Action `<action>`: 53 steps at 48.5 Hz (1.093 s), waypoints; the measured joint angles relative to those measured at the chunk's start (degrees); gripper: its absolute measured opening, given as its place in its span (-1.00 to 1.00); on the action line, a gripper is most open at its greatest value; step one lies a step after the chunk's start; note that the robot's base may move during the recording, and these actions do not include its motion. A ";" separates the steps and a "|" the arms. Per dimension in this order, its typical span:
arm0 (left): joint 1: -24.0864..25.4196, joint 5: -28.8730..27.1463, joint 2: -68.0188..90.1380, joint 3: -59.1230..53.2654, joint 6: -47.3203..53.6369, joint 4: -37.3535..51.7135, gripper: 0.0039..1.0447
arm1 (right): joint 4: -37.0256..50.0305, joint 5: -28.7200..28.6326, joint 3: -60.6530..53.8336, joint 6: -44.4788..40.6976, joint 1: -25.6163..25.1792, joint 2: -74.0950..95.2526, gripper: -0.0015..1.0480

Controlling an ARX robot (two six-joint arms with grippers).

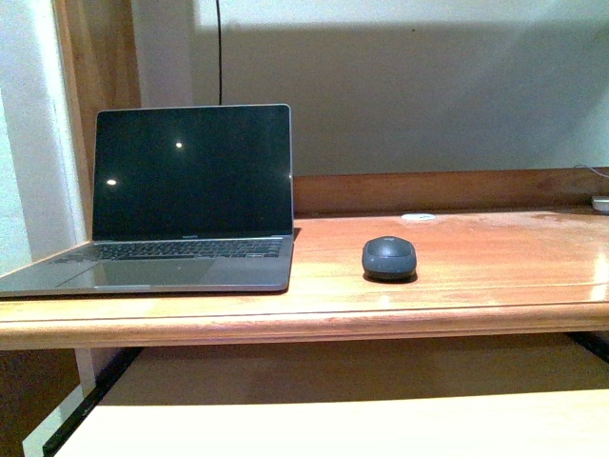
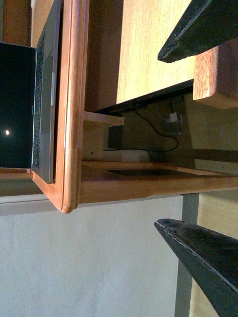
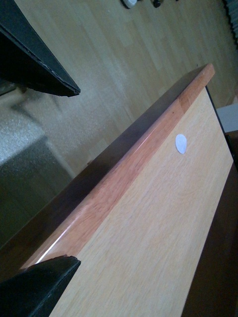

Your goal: Place mouse

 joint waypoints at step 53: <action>0.00 0.00 0.00 0.00 0.00 0.00 0.86 | 3.96 -1.73 9.18 13.84 -0.74 1.44 0.86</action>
